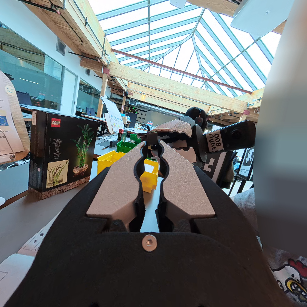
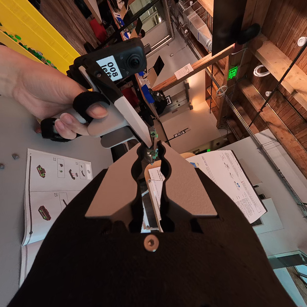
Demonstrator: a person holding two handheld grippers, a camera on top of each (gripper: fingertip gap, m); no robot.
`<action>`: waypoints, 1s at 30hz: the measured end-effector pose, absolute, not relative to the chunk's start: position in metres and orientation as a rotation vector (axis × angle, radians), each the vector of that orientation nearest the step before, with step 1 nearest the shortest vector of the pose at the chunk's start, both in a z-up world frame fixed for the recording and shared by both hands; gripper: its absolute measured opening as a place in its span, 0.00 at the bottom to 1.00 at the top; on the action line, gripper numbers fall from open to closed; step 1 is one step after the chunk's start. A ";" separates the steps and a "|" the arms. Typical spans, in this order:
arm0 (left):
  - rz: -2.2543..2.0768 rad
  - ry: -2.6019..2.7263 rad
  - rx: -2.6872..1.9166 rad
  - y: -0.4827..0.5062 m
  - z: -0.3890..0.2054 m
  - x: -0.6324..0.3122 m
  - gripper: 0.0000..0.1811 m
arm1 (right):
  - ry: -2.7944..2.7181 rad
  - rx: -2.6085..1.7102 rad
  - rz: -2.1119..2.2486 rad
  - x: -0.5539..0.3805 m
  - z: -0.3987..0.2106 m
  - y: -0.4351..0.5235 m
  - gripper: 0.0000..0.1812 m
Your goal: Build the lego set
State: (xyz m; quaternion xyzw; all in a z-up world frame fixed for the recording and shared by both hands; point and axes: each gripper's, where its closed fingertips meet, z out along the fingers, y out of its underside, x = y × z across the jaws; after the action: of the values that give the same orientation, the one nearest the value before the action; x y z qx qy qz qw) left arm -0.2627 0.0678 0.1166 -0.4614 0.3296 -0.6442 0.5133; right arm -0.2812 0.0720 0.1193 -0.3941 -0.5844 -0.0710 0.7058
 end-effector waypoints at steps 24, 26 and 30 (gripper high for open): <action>-1.524 0.866 -1.134 0.065 0.113 -0.265 0.05 | -1.332 -0.867 -0.134 -0.283 0.116 0.069 0.08; -1.512 0.916 -1.157 0.064 0.111 -0.268 0.05 | -1.345 -0.859 -0.130 -0.286 0.113 0.068 0.07; -1.489 0.908 -1.187 0.069 0.112 -0.281 0.09 | -1.362 -0.853 -0.151 -0.287 0.110 0.068 0.08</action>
State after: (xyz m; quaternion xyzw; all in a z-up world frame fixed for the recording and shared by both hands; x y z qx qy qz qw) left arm -0.2809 0.0694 0.1117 -0.4894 0.3744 -0.6140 0.4933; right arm -0.2872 0.0675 0.1105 -0.3816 -0.6095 -0.0677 0.6916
